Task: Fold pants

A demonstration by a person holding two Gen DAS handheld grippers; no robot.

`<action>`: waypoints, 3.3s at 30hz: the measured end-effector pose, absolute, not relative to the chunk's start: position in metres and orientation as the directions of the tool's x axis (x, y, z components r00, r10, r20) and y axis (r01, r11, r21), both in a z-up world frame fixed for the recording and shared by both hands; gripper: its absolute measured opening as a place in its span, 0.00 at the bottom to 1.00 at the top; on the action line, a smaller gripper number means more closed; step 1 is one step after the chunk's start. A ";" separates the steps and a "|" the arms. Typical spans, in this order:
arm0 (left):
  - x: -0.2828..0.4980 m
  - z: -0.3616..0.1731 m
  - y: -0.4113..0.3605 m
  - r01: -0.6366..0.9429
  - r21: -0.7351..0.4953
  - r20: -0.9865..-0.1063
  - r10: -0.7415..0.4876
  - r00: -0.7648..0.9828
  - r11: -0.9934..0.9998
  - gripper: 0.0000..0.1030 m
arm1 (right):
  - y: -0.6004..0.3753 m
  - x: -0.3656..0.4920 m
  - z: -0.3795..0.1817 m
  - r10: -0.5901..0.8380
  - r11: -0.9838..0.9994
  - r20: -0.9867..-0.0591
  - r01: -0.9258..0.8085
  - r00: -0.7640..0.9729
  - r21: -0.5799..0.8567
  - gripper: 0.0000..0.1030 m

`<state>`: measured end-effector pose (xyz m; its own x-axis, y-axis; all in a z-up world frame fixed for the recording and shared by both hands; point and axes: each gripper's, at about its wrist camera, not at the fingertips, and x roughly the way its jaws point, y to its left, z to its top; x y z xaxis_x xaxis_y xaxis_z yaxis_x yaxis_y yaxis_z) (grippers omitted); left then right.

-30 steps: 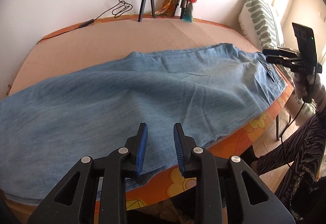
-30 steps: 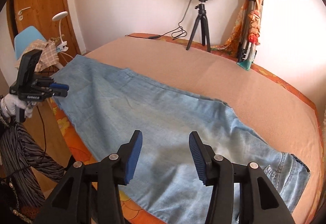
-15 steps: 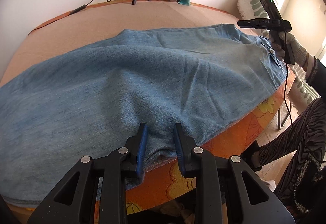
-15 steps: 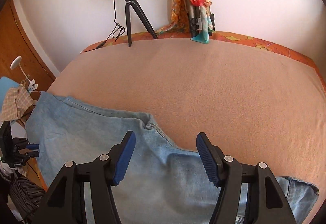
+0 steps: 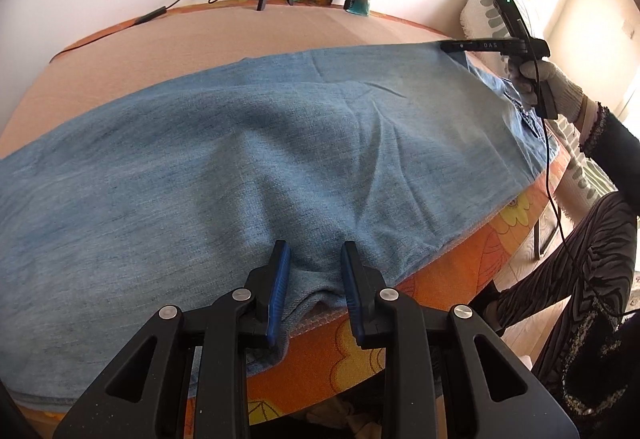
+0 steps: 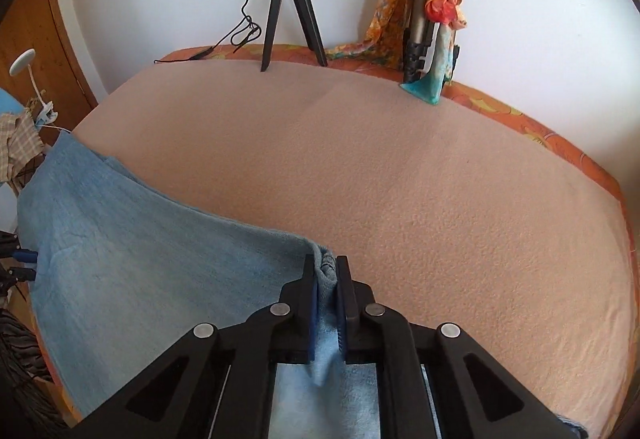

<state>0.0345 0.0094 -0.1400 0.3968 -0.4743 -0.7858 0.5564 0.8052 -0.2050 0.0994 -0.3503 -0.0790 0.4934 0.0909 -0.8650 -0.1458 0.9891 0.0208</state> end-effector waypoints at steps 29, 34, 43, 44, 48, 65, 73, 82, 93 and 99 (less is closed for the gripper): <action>0.033 -0.109 0.055 0.445 -0.157 -0.743 -0.403 0.535 0.882 0.27 | -0.146 0.196 -0.103 0.480 0.808 -0.836 -0.505 0.266 0.304 0.64; 0.037 -0.110 0.077 0.385 -0.164 -0.743 -0.371 0.557 0.908 0.30 | -0.115 0.214 -0.131 0.482 0.793 -0.855 -0.512 0.192 0.331 0.57; 0.038 -0.108 0.121 0.234 -0.249 -0.711 -0.341 0.615 0.940 0.37 | -0.089 0.207 -0.104 0.376 0.787 -0.881 -0.601 0.288 0.139 0.00; 0.037 -0.106 0.126 0.216 -0.256 -0.706 -0.335 0.624 0.942 0.38 | -0.089 0.209 -0.106 0.376 0.794 -0.883 -0.589 0.282 0.150 0.00; 0.029 -0.102 0.152 0.134 -0.307 -0.679 -0.315 0.663 0.942 0.38 | -0.087 0.205 -0.116 0.344 0.820 -0.901 -0.553 0.265 0.150 0.29; -0.039 -0.088 0.326 -0.326 -0.547 -0.603 -0.093 0.792 0.771 0.41 | -0.129 0.066 -0.017 0.484 0.853 -0.756 -0.429 0.441 0.296 0.71; -0.033 -0.146 0.352 -0.435 -0.648 -0.654 -0.163 0.739 0.625 0.41 | -0.128 0.041 -0.025 0.490 0.853 -0.767 -0.408 0.414 0.325 0.72; -0.002 -0.154 0.352 -0.457 -0.615 -0.683 -0.144 0.716 0.643 0.41 | -0.116 0.037 -0.035 0.510 0.840 -0.761 -0.423 0.402 0.339 0.72; -0.001 -0.169 0.347 -0.499 -0.601 -0.683 -0.076 0.726 0.624 0.19 | -0.047 0.011 -0.060 0.453 0.769 -0.831 -0.614 0.324 0.179 0.71; -0.007 -0.166 0.350 -0.530 -0.580 -0.696 -0.038 0.717 0.619 0.31 | -0.041 0.001 -0.063 0.488 0.728 -0.825 -0.655 0.287 0.202 0.71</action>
